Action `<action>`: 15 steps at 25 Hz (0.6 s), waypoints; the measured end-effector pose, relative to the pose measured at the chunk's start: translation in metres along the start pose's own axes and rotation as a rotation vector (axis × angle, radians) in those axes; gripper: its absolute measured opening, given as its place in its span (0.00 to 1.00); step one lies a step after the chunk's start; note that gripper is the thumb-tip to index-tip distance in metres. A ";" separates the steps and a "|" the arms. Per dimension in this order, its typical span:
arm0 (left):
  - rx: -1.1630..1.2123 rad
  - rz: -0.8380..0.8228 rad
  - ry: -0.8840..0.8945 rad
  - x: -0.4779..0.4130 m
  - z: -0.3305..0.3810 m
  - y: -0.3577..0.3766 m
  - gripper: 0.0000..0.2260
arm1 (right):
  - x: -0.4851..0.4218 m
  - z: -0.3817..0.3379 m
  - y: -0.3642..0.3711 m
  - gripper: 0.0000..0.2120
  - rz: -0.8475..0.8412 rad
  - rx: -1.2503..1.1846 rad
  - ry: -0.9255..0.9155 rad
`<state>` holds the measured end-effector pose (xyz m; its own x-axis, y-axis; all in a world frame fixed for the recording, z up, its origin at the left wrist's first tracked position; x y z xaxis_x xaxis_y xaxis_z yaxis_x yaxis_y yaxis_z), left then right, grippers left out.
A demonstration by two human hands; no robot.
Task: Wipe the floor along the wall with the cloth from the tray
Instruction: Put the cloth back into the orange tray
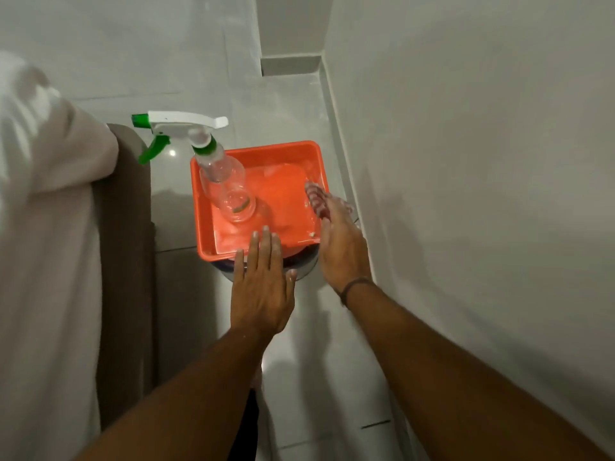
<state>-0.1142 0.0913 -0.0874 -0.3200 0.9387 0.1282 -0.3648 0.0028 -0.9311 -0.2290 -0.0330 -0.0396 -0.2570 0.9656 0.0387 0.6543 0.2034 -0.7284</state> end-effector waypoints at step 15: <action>0.015 0.005 -0.033 -0.168 -0.117 0.017 0.29 | -0.212 -0.044 0.226 0.43 -0.306 0.537 -0.089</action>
<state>0.0352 -0.0260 -0.1647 -0.3504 0.9269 0.1346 -0.3760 -0.0076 -0.9266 0.0044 -0.1846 -0.1826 -0.4500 0.8545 0.2596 0.0986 0.3365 -0.9365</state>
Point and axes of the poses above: each hand's wrist, its own x-axis away from the middle knuckle, its own y-axis out of the palm, z = x × y, the point moved 2 cm from there along -x, towards the middle knuckle, and after that the axes turned 5 degrees about z, right-handed, at the moved point
